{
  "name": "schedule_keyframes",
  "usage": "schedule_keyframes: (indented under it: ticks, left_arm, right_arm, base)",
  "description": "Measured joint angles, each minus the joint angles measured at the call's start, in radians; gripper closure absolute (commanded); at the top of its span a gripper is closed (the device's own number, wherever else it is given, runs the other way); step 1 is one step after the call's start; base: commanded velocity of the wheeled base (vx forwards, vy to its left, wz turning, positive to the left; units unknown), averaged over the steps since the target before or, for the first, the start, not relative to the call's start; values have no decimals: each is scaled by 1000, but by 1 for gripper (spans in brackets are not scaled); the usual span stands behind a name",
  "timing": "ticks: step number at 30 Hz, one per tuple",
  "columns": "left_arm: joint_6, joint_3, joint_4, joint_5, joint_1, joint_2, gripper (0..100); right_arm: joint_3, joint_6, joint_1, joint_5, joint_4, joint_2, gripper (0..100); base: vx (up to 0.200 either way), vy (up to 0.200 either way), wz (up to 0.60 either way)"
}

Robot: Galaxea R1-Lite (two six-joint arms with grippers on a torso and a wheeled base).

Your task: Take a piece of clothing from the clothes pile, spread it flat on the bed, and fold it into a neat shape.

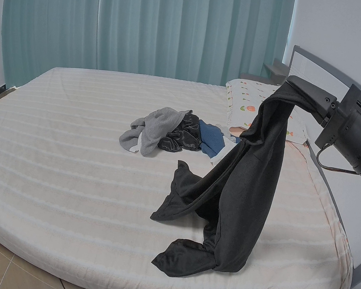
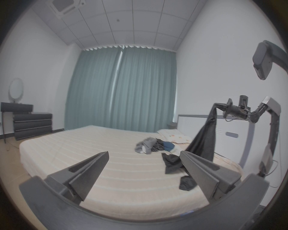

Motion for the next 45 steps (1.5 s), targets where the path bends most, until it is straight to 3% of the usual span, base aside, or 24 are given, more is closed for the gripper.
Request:
schedule_keyframes:
  ticks: [4,12,19,25,31,38,45]
  left_arm:
    - [-1,-37,-9,-66,-46,188,0]
    - [-6,-65,-66,-125,-129,558,0]
    - [-40,-76,-259,-133,-216,916,0]
    - [-92,-107,-401,-90,-300,1194,0]
    - [-177,-194,-594,10,-419,1466,0]
    - [-237,-359,-667,73,-492,1680,0]
    - [-247,-518,-736,127,-518,1855,0]
  right_arm:
    - [3,-4,5,0,1,2,100]
    - [9,-8,7,0,0,11,100]
    - [12,-9,2,1,-3,23,100]
    - [7,-9,-2,1,-4,27,100]
    - [-7,-9,-4,1,-4,27,100]
    - [-26,-9,-3,1,-3,25,100]
    - [-41,-9,2,2,-3,27,100]
  base:
    - [0,0,0]
    - [0,0,0]
    - [0,0,0]
    - [0,0,0]
    - [0,0,0]
    - [0,0,0]
    - [0,0,0]
